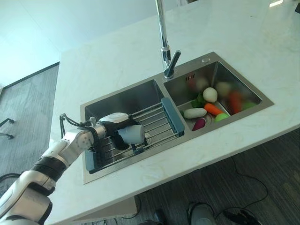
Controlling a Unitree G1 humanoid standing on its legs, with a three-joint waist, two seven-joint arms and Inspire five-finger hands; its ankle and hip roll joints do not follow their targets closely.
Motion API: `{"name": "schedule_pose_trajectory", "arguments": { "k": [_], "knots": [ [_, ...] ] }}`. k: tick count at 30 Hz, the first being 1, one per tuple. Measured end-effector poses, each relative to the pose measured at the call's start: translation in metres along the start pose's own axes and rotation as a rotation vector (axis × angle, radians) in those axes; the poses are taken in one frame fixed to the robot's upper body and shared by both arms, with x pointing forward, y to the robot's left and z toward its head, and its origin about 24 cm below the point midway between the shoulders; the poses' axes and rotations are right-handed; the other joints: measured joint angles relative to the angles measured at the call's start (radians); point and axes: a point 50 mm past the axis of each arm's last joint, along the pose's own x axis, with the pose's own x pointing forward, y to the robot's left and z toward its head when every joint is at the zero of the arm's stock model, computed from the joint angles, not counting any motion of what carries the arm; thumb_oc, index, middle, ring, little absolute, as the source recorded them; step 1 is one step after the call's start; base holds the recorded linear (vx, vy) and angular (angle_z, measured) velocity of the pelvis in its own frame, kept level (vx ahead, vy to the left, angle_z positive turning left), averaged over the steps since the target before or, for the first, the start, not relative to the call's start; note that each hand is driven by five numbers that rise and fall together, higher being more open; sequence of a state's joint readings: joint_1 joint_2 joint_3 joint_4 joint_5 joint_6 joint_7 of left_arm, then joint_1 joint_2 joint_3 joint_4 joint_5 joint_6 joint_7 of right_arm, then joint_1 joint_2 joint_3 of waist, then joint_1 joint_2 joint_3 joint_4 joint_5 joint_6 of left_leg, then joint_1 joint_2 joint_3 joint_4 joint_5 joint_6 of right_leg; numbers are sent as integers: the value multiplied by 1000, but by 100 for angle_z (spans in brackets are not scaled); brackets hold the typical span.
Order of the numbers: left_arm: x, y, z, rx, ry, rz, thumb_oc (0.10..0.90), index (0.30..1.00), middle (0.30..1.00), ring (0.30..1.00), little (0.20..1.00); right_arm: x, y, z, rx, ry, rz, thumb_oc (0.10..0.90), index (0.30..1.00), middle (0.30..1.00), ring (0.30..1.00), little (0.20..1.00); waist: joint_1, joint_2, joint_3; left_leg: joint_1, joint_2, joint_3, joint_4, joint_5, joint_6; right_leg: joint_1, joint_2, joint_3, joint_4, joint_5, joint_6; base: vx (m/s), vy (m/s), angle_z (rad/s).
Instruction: Place the dishes in the dishwasher.
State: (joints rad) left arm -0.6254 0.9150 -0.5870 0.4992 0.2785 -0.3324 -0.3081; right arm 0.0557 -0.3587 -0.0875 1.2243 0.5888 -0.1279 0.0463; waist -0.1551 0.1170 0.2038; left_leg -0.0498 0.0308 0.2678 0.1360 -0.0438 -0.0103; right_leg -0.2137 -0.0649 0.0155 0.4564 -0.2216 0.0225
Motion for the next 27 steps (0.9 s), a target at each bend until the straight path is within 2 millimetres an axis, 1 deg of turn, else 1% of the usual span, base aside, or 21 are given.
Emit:
{"name": "schedule_pose_trajectory", "arguments": {
  "k": [1,4,7,8,9,12,14,15,16,17,18,19,20,21,22,23,24,25,26,27],
  "knots": [
    [-1,2,2,12,-7,-3,400,300,300,300,300,1,3,4,2,-9,7,800,900,900,900,900,6,-1,0,0,0,-1,-1,2,1,6,-1,-3,-1,3,-1,-68,-4,6],
    [-3,11,11,44,-48,49,400,300,300,300,300,1,3,3,-4,-3,4,800,900,900,900,900,20,-6,-3,2,0,-15,1,5,2,17,-6,-23,-4,5,-1,-33,-7,16],
    [-10,21,12,84,-52,98,400,300,300,300,300,3,10,5,-8,-8,20,800,900,900,900,900,28,-22,-17,0,-2,-33,-1,15,2,25,-11,-36,-4,3,0,-42,-38,20],
    [-17,32,18,131,-74,132,400,300,300,300,300,3,9,5,-29,-7,18,800,900,900,900,900,46,-29,-25,-3,-3,-47,-1,19,1,29,-14,-53,-5,3,0,-41,-73,31],
    [-20,38,24,152,-100,172,400,300,300,300,300,2,7,1,-46,7,6,800,900,900,900,900,58,-30,-32,-9,-3,-59,-1,23,1,30,-17,-61,-6,2,1,-24,-77,34],
    [-26,53,35,179,-156,291,400,300,300,300,300,0,2,-8,-68,52,-21,800,900,900,900,900,102,-27,-52,-22,-7,-93,-1,31,0,32,-22,-89,-6,-2,-2,7,-81,35],
    [-37,62,38,226,-166,341,400,300,300,300,300,1,4,-7,-70,55,-15,800,900,900,900,900,117,-25,-56,-26,-8,-115,0,38,-3,41,-25,-111,-3,-7,-6,21,-152,38],
    [-47,67,38,225,-170,401,400,300,300,300,300,1,4,-6,-79,52,-9,800,900,900,900,900,132,-18,-63,-30,-12,-138,-1,43,-7,45,-29,-130,-4,-13,-9,11,-181,47],
    [-51,69,38,219,-173,430,400,300,300,300,300,0,4,-8,-94,55,-6,800,900,900,900,900,132,-14,-71,-37,-13,-152,0,47,-8,46,-32,-144,-6,-14,-10,2,-111,47],
    [-54,71,39,217,-176,457,400,300,300,300,300,1,6,-5,-112,50,5,800,900,900,900,900,143,-11,-73,-40,-14,-165,-2,52,-9,49,-32,-156,-1,-18,-10,4,-180,47],
    [-70,72,37,159,-181,517,400,300,300,300,300,2,9,-2,-154,41,31,800,900,900,900,900,170,-5,-83,-60,-12,-186,-1,56,-14,44,-33,-175,7,-26,-19,7,-171,38],
    [-73,72,38,146,-188,527,400,300,300,300,300,2,10,-1,-154,39,35,800,900,900,900,900,181,-5,-85,-64,-13,-191,0,57,-16,41,-34,-179,11,-30,-22,4,-160,37],
    [-82,71,36,126,-186,551,400,300,300,300,300,2,8,-3,-165,48,34,800,900,900,900,900,195,-4,-90,-73,-13,-203,0,59,-20,37,-36,-194,13,-34,-31,0,-116,37],
    [-91,69,35,101,-187,573,400,300,300,300,300,1,6,-5,-173,56,30,800,900,900,900,900,212,-4,-93,-76,-12,-220,2,65,-28,33,-40,-213,8,-34,-40,-6,-88,46],
    [-97,69,33,94,-180,585,400,300,300,300,300,1,4,-6,-176,65,25,800,900,900,900,900,233,-4,-95,-84,-3,-220,11,62,-29,33,-40,-231,1,-27,-56,-47,-123,50],
    [-100,70,32,95,-167,590,400,300,300,300,300,0,1,-7,-193,70,24,800,900,900,900,900,253,-1,-100,-106,3,-222,18,66,-32,35,-40,-255,15,-31,-64,-75,-82,55],
    [-106,66,26,67,-135,595,400,300,300,300,300,0,1,-6,-203,70,28,800,900,900,900,900,266,2,-103,-113,2,-236,7,89,-38,41,-35,-276,24,-33,-60,-163,-81,60],
    [-109,63,22,36,-114,601,400,300,300,300,300,0,2,-5,-225,66,37,800,900,900,900,900,271,2,-102,-114,-1,-252,-17,110,-42,40,-32,-280,25,-33,-58,-211,-50,81],
    [-110,59,16,13,-86,604,400,300,300,300,300,0,0,-8,-239,73,36,800,900,900,900,900,275,10,-103,-118,-4,-268,-60,152,-50,45,-34,-323,18,-30,-60,-217,-44,121],
    [-109,56,13,-15,-71,622,400,300,300,300,300,-2,-5,-12,-243,81,25,800,900,900,900,900,271,28,-98,-117,3,-276,-135,181,-50,45,-30,-341,20,-24,-66,-284,3,169]
  ]
}}
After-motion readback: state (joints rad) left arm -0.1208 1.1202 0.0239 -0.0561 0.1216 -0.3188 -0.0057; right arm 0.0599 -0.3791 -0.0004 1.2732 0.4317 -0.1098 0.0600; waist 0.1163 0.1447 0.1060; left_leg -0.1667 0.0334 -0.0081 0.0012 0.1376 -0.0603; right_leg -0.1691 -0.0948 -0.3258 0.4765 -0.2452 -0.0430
